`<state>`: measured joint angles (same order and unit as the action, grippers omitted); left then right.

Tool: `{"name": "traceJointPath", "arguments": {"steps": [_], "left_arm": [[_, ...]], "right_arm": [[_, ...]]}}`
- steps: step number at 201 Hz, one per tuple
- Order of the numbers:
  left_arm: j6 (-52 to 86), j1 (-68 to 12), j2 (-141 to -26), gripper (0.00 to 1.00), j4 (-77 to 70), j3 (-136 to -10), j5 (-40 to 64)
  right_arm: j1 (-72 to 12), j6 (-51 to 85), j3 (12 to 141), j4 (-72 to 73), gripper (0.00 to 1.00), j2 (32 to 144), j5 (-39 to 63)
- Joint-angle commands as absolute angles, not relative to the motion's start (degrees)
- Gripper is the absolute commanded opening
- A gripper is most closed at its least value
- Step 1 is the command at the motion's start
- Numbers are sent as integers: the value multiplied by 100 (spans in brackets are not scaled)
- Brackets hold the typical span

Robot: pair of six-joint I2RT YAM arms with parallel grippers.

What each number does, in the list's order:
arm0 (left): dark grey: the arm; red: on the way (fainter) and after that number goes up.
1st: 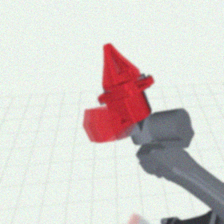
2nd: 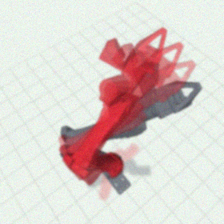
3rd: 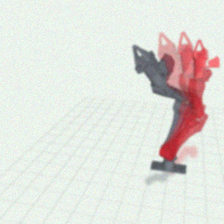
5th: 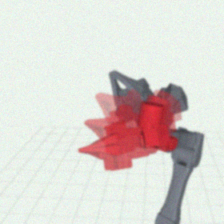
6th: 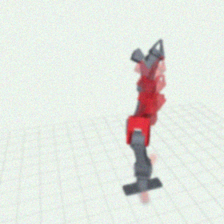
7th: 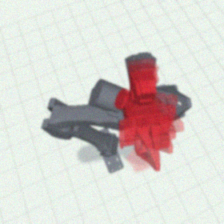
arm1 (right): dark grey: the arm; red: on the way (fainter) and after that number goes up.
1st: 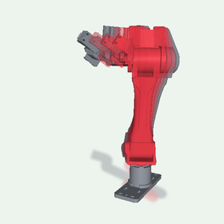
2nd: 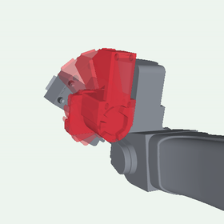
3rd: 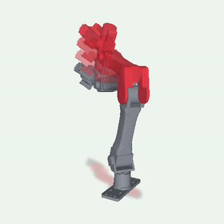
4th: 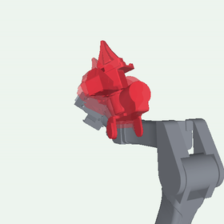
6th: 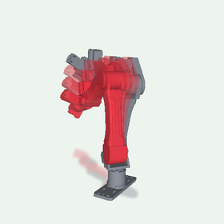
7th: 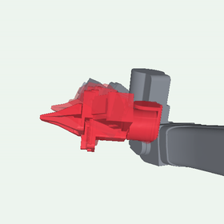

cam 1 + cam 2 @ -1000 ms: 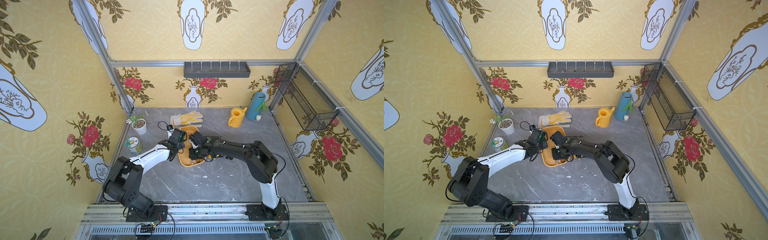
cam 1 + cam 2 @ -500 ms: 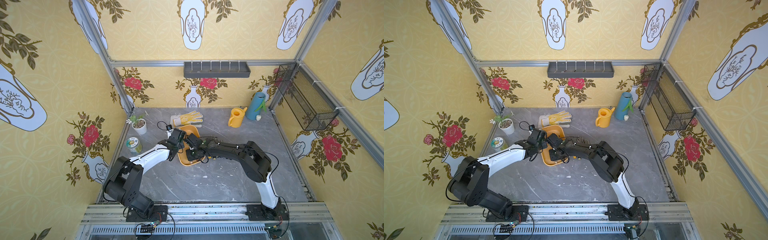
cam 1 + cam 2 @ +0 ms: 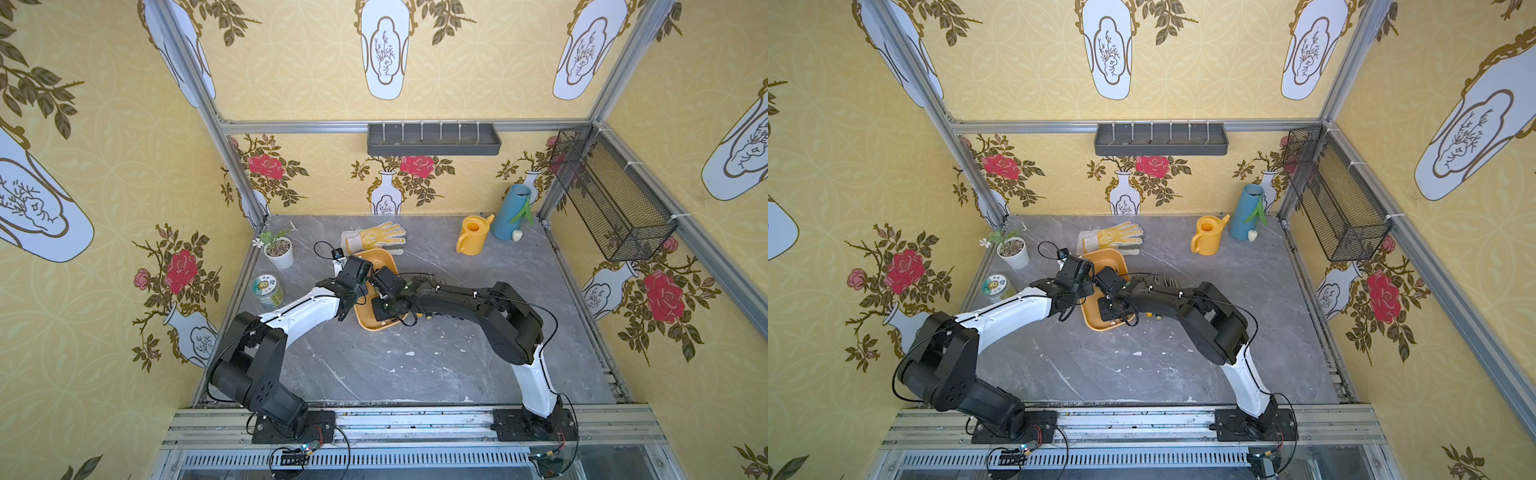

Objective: Take out the screwdriver from the storage box
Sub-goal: Pick up the screwdriver from the storage box.

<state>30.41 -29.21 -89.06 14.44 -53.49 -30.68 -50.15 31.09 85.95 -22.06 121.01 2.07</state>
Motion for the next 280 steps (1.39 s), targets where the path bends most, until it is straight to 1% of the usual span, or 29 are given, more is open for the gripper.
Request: {"name": "traceJointPath", "arguments": {"steps": [1,94,173,224,280], "left_arm": [[3029,-2931,-8982,0,1358,-5406,-2985],[3078,-2927,-9217,0,1451,-5500,-3036],[3181,-2930,-9198,0,1336,-5240,-3045],[3164,-2927,-9185,0,1365,-5203,-3103],[3143,-2928,-9093,0,1380,-5092,-3243]], "right_arm": [[-5013,2787,8527,-2438,1,12108,295],[-5002,2522,8347,-1949,0,11618,544],[-4994,2417,8207,-1827,0,11146,546],[-4933,2248,8062,-1977,0,10516,56],[-4459,2068,7717,-2192,0,9788,-425]]}}
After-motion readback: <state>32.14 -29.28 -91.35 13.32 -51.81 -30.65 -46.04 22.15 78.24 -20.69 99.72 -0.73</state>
